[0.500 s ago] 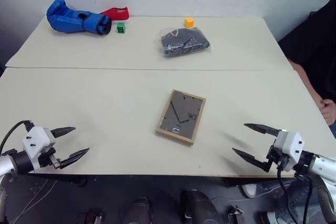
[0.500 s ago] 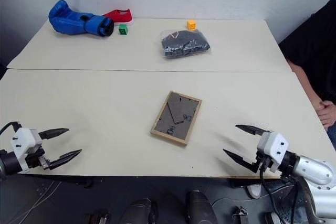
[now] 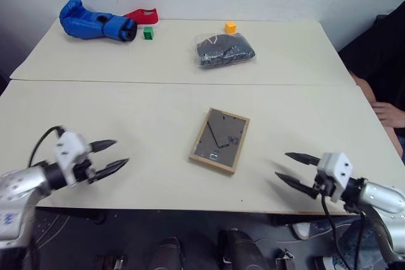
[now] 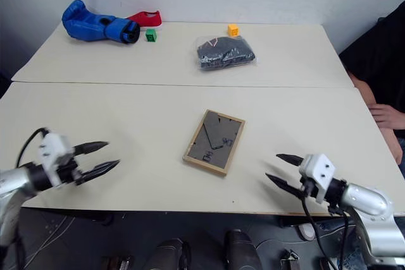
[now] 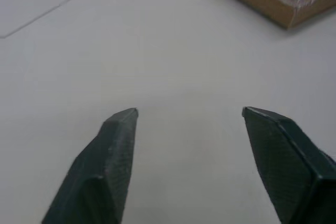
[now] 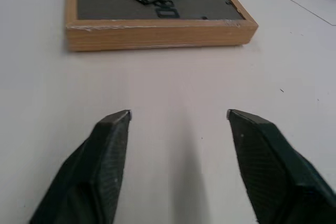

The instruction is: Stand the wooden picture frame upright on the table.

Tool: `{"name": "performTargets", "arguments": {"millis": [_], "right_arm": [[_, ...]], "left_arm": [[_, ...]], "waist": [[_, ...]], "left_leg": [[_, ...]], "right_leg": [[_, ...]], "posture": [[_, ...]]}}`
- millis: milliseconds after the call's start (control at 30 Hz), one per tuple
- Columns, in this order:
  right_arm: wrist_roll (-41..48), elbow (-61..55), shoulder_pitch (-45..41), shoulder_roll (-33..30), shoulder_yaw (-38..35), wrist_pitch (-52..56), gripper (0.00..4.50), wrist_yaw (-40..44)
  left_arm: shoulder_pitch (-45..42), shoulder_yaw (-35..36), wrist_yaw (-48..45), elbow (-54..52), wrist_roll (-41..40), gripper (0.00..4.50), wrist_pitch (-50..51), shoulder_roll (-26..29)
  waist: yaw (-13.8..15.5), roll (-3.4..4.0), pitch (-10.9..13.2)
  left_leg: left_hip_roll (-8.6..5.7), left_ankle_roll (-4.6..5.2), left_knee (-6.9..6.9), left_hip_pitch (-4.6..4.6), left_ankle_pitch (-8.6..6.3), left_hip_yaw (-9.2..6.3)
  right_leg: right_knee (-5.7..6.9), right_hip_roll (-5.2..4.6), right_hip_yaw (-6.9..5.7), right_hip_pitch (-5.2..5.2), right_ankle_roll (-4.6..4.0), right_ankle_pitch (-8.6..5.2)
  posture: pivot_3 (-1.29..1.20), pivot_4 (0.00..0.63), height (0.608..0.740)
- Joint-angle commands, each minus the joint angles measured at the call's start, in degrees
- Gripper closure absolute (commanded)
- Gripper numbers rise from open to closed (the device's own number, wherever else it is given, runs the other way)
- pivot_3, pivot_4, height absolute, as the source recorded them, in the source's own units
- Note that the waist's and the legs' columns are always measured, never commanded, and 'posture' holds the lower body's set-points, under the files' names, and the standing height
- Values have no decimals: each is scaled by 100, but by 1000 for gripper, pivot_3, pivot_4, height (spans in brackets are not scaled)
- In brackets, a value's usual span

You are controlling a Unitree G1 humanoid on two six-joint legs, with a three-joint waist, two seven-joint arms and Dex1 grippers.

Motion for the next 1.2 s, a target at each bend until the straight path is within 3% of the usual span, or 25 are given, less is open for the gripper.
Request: {"name": "performTargets", "arguments": {"millis": [33,167,233,433,667,933,1200], "right_arm": [[-443,307,-487,122,317,148,2825,-446],[-859,802,-1126,355,694,216,4326,-830],[-1031,1004,-1438,501,931,319,4500,-943],[-1318,1036,-2116,1018,1515,658,4500,-1202],[-1407,851,-2578,1365,1899,1126,4500,-1242],[-1528,519,-2610,1505,2294,1467,4500,-1116],[-1423,84,-2292,1107,2063,1698,4500,-968]], "left_arm": [[-700,-777,645,-32,486,2573,380,-429],[-1552,-1543,1012,530,1028,3908,371,-1057],[-1921,-1940,1062,824,1223,4488,454,-1366],[-2385,-2515,1123,1215,1615,4488,533,-1807],[-2197,-2640,896,914,1566,4488,572,-1865],[-1313,-2079,863,-158,1354,4488,1008,-1346],[-997,-1729,854,-124,1280,4488,1426,-990]], "waist": [[2,2,-1],[-8,1,-1],[-6,1,-1],[-21,1,-2],[-1,1,-2],[-28,1,-2],[-1,1,-2]], "left_leg": [[-1,-23,0,0,13,1],[-3,-30,10,-10,24,8],[-3,-31,11,-10,28,12],[-1,-33,25,-18,31,14],[-1,-32,34,-22,30,10],[4,-33,27,-21,31,8],[-2,-26,30,-22,27,3]], "right_leg": [[0,2,-1,0,1,0],[9,14,3,-10,5,3],[20,16,5,-13,5,3],[47,19,9,-23,6,3],[47,15,8,-23,6,3],[47,17,9,-25,5,3],[42,9,5,-20,6,3]], "posture": [[0,150,740],[0,150,740],[0,150,740],[0,150,740],[0,150,740],[0,150,740],[0,150,740]]}}
